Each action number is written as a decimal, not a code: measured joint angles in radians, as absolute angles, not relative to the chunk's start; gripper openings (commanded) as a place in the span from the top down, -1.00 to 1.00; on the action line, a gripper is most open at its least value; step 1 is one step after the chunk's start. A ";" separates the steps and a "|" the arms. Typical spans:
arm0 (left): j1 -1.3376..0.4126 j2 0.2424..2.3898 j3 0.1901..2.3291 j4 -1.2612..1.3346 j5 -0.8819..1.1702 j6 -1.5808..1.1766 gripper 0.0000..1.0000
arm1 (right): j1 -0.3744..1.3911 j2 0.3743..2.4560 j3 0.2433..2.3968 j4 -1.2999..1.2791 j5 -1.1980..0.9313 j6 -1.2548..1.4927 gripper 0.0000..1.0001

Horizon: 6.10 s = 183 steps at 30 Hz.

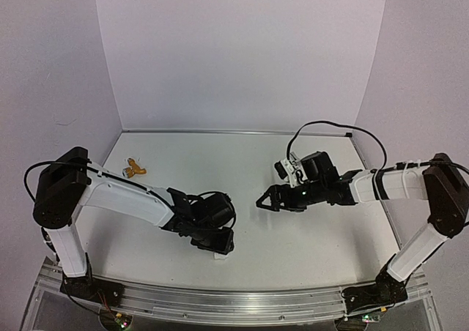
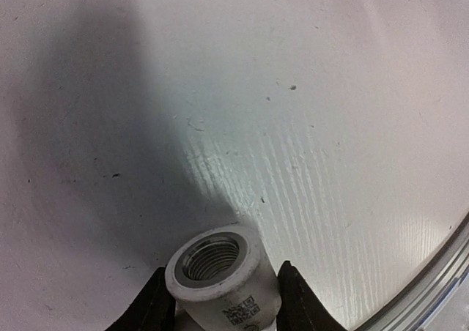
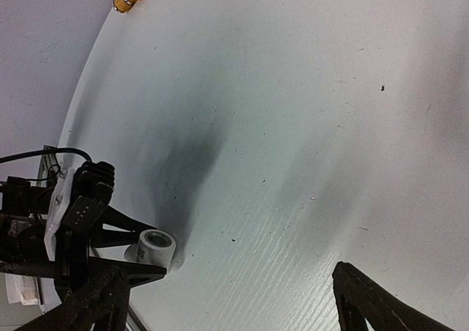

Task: Install the water faucets

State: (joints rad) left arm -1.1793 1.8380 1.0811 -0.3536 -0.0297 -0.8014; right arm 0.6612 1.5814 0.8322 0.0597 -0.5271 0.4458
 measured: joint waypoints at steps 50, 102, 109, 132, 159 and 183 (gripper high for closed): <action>-0.857 2.043 0.707 1.222 0.266 -1.730 0.78 | 0.939 1.805 1.031 0.246 -0.113 0.443 0.15; -0.734 1.119 0.550 0.415 -0.006 -0.836 -0.92 | 0.679 1.983 1.465 -0.959 -0.211 0.084 0.07; -0.734 1.111 0.550 0.340 -0.030 -0.781 -0.95 | 0.679 1.987 1.464 -0.957 -0.197 0.076 -0.74; -0.553 1.300 0.864 -0.182 -0.333 -0.650 -0.99 | 0.691 1.523 1.117 -0.472 -0.090 0.181 -0.95; -0.150 2.067 1.450 -0.470 -0.288 -0.655 -0.98 | 0.691 1.295 0.913 -0.318 -0.083 0.147 -0.96; -0.173 2.134 1.485 -0.518 -0.354 -0.573 -0.16 | 0.691 1.287 0.913 -0.290 -0.124 0.187 -0.96</action>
